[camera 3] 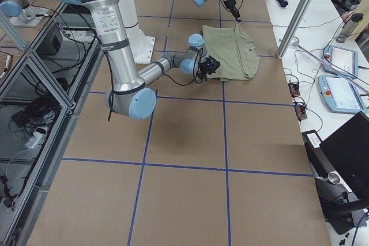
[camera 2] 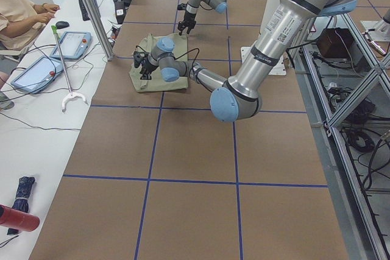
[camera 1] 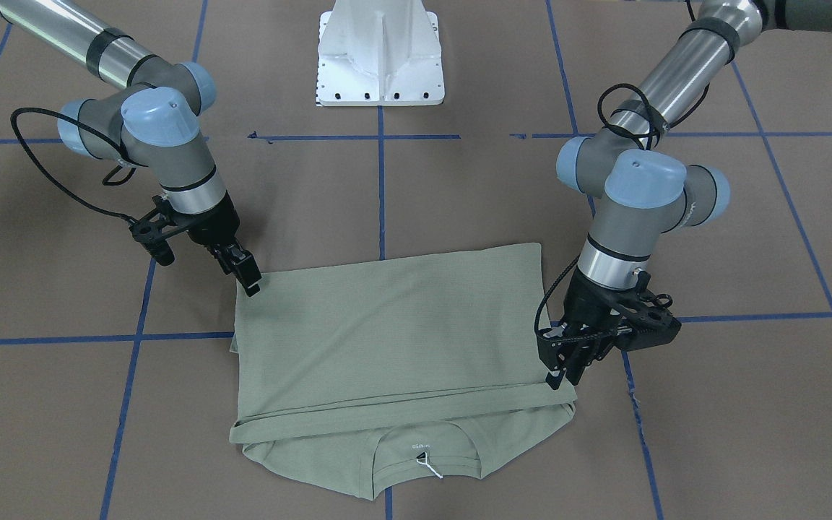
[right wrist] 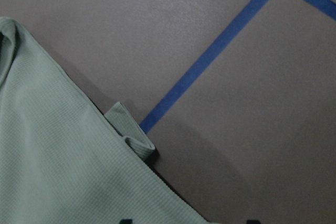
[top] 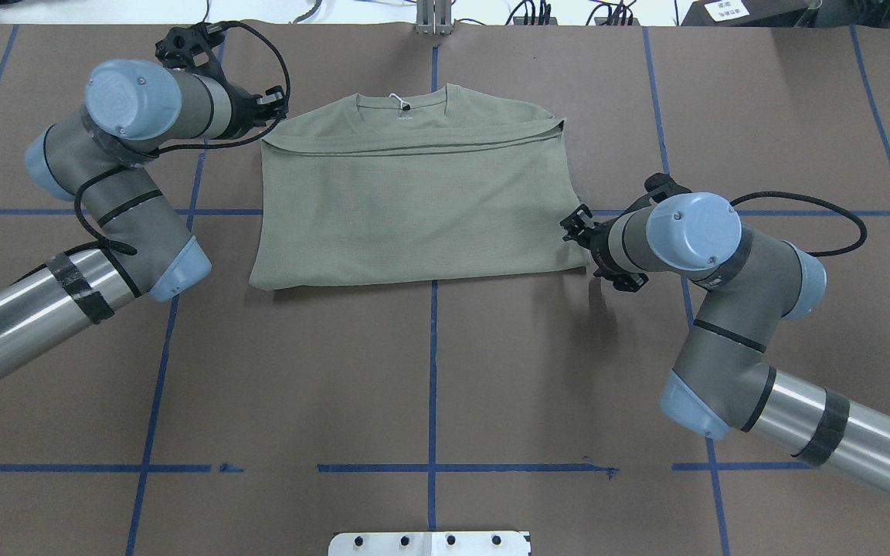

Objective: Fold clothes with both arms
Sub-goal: 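Release the hem at the collar and draw the right gripper back toward the shirt edge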

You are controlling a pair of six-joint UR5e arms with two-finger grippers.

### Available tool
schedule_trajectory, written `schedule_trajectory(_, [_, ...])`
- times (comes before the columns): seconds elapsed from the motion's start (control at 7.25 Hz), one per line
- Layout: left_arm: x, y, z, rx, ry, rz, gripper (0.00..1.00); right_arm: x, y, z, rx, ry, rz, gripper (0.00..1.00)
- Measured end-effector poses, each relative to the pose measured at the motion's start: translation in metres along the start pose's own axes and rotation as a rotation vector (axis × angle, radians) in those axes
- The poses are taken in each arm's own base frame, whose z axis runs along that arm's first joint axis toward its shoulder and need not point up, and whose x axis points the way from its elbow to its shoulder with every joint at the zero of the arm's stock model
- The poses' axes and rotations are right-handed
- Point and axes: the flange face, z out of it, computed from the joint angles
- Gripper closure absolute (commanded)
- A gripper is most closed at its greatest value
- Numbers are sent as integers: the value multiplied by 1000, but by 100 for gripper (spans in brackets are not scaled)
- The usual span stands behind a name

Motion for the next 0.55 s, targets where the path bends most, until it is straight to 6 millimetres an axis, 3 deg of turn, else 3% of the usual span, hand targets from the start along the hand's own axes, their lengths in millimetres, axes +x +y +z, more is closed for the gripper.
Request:
schedule_trajectory(0.14, [0,0,0,0,0,-1,58,3,1,1,0,3,4,100])
schedule_trajectory(0.55, [-1,0,0,0,-2,-2,58,2,2,-6,-4,-7,13,100])
